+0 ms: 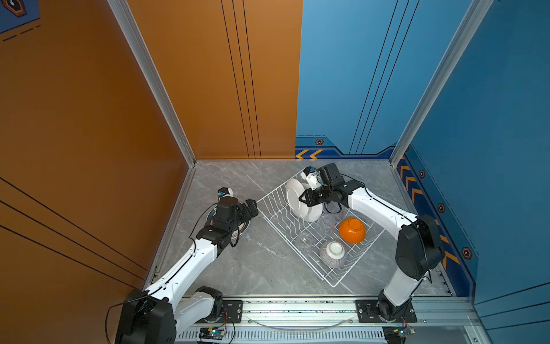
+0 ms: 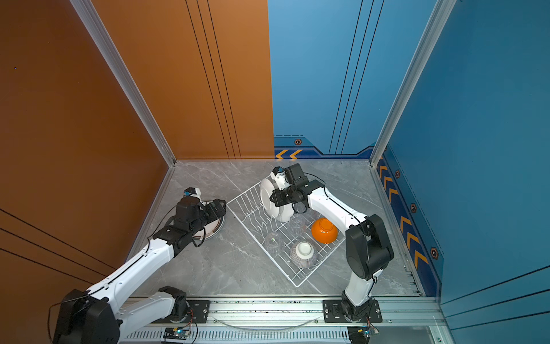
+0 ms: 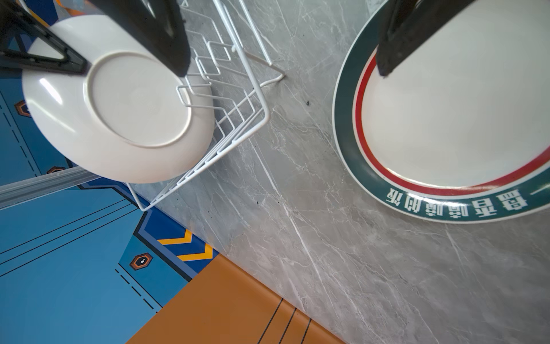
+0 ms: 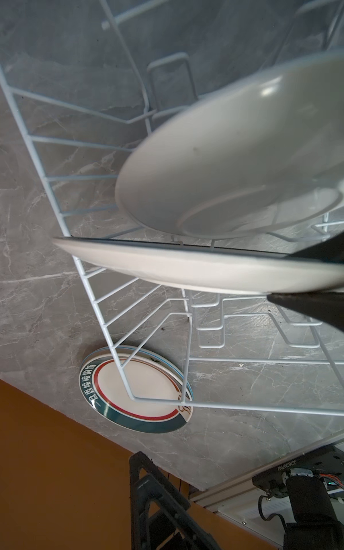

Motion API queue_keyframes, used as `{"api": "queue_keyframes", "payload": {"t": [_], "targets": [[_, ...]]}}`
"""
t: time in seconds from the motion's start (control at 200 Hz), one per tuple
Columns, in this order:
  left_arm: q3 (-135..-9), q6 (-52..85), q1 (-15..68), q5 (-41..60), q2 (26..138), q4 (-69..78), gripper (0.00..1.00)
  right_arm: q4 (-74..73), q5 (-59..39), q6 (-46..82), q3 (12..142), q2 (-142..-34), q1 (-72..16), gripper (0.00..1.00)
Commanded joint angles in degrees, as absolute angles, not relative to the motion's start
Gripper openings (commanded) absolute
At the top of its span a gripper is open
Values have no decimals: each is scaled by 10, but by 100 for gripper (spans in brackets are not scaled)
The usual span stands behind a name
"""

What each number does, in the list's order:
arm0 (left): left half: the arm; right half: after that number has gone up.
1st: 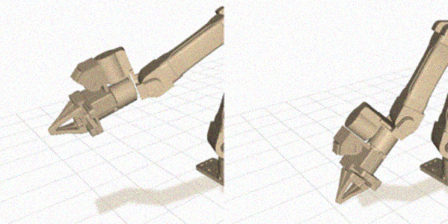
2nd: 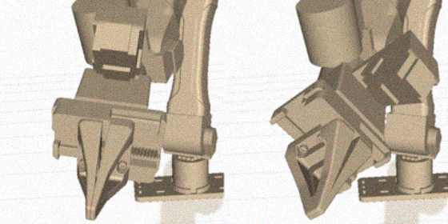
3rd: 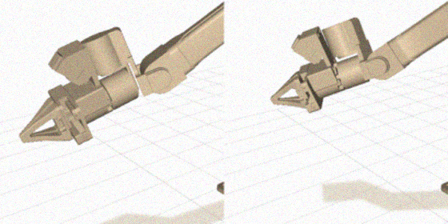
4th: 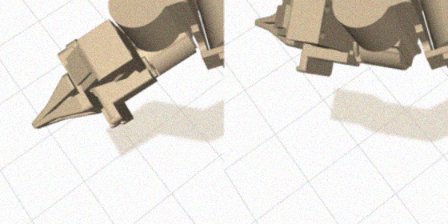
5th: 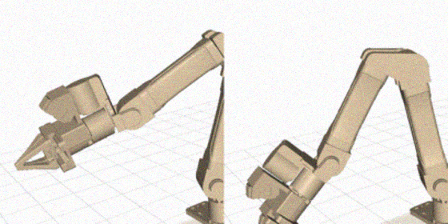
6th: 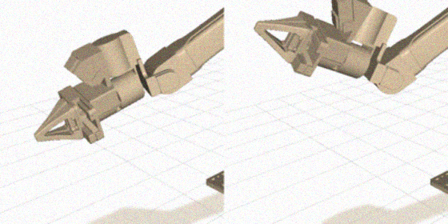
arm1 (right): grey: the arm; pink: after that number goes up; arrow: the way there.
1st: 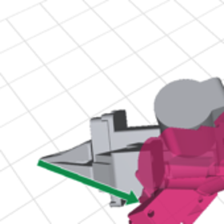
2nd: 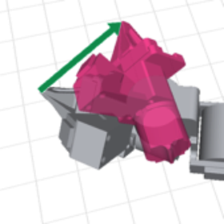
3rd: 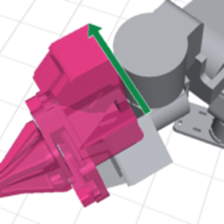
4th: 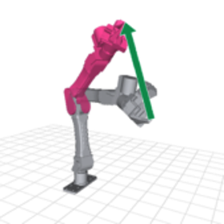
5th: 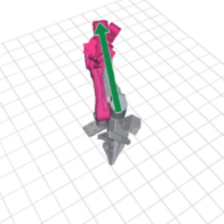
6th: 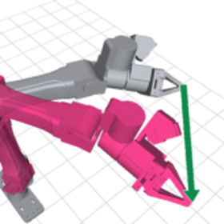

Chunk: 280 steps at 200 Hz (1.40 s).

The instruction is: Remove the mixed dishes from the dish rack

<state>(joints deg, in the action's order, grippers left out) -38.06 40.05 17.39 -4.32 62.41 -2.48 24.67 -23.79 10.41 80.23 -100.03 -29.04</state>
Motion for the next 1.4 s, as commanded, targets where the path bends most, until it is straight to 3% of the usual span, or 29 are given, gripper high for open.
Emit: {"api": "queue_keyframes", "payload": {"t": [0.0,0.576,0.921,1.396], "targets": [[-398,392,180,-41,632,-8,98,285,-193,135,811,-1009,-287,3],[-412,371,199,-65,658,0,98,285,-188,139,876,-1023,-280,0],[-469,350,232,-80,706,9,98,284,-174,214,916,-1035,-241,0],[-471,239,308,-88,712,98,98,253,-192,278,927,-953,-241,0]]}}
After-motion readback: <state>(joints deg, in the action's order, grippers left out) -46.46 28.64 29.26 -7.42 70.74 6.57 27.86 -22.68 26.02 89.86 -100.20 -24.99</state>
